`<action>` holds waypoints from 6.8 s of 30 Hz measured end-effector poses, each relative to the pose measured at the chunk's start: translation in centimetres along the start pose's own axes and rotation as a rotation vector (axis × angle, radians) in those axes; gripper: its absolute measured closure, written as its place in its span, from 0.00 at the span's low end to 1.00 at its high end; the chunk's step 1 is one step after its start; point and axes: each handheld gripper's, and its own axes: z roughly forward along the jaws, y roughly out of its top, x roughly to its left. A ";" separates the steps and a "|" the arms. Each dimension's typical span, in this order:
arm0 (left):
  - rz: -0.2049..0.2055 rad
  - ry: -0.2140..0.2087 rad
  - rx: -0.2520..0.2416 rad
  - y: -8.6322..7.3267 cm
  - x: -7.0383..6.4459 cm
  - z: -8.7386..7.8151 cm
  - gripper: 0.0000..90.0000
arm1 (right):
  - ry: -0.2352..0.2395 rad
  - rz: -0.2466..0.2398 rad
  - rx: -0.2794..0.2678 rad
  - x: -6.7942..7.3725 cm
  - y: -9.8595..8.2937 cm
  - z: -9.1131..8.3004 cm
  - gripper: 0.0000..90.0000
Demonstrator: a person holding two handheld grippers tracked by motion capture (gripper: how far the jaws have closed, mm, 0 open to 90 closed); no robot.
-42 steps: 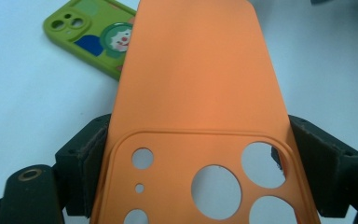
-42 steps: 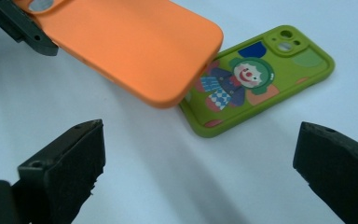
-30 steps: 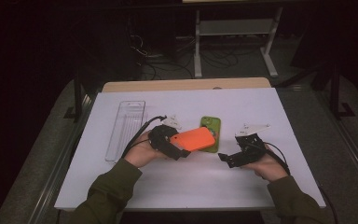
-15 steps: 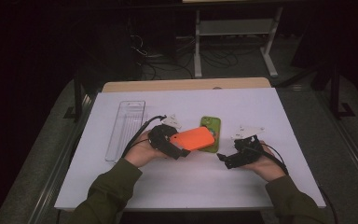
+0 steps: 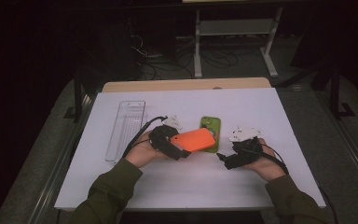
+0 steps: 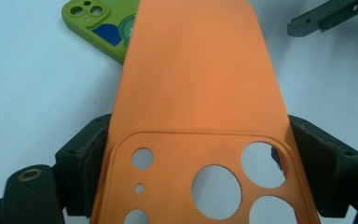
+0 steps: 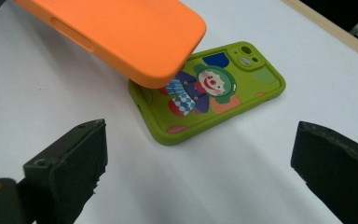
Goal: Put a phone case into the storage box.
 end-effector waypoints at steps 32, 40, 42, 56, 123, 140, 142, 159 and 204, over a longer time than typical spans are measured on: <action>0.006 -0.001 -0.024 0.2 0.2 -0.6 0.18 | -0.099 -0.230 0.000 1.6 0.7 0.1 0.03; 0.012 -0.009 -0.018 0.2 0.1 -0.5 0.18 | -0.123 -0.309 0.013 2.2 0.8 0.2 0.04; 0.010 -0.009 -0.018 0.2 0.1 -0.5 0.18 | -0.132 -0.323 0.014 2.4 0.8 0.3 0.03; -0.016 -0.007 -0.034 0.1 0.5 -0.7 0.18 | -0.183 -0.466 -0.005 2.9 2.3 0.7 0.03; -0.007 -0.025 -0.031 0.6 0.1 -0.5 0.18 | -0.452 -0.895 -0.072 8.0 2.5 3.0 0.05; 0.011 -0.029 -0.031 0.7 -0.1 -0.4 0.18 | -0.494 -0.961 -0.126 8.7 2.5 3.0 0.33; 0.011 -0.030 -0.032 0.7 -0.1 -0.4 0.18 | -0.493 -0.965 -0.125 8.8 2.4 3.1 0.35; 0.011 -0.038 -0.032 0.7 -0.2 -0.4 0.18 | -0.495 -0.988 -0.143 9.2 2.2 3.3 0.61; -0.052 -0.083 -0.101 0.6 0.4 -0.9 0.00 | -0.533 -1.029 -0.131 9.7 2.2 3.2 0.91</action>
